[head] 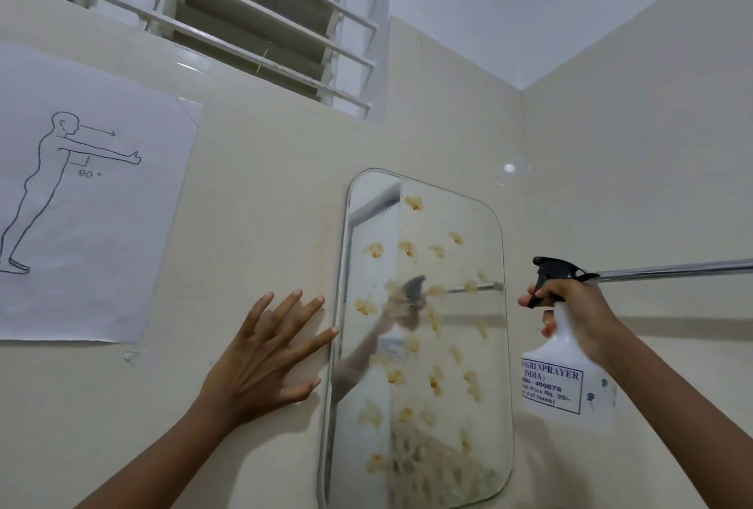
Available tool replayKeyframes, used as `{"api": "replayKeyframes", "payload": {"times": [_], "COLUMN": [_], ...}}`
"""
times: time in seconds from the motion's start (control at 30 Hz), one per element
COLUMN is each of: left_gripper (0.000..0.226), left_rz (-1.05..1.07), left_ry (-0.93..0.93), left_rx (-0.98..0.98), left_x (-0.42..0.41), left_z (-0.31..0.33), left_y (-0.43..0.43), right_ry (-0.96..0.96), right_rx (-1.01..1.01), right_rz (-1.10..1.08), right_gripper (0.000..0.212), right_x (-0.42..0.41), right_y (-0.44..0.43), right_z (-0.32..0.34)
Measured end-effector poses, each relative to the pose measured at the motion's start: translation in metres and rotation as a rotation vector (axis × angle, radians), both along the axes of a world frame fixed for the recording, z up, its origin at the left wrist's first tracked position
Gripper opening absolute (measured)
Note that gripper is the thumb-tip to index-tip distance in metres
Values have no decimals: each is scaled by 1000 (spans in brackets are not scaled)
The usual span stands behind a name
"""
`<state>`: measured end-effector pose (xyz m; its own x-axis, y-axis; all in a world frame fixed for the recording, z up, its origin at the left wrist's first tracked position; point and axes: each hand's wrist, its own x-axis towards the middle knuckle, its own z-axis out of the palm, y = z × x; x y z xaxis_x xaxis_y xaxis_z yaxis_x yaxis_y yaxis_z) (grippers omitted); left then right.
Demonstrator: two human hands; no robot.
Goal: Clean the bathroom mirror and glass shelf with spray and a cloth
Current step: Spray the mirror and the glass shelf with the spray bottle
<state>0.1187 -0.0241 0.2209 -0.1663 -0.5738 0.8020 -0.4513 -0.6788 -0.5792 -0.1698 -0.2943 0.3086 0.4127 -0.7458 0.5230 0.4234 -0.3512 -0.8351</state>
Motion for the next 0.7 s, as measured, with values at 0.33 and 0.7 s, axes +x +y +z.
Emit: {"api": "replayKeyframes", "payload": {"times": [0.33, 0.7], "left_gripper": [67, 65], "left_rz": [-1, -3], "left_ry": [-30, 1], "left_rx": [-22, -9], "left_x": [5, 4], "left_z": [-2, -2], "left_y": [-2, -1], "right_ry": [22, 98], "right_rx": [81, -58], "right_rz": [-118, 23], "right_gripper": [9, 13], "right_x": [-10, 14], "right_y": [-10, 29], "right_z": [-32, -54]}}
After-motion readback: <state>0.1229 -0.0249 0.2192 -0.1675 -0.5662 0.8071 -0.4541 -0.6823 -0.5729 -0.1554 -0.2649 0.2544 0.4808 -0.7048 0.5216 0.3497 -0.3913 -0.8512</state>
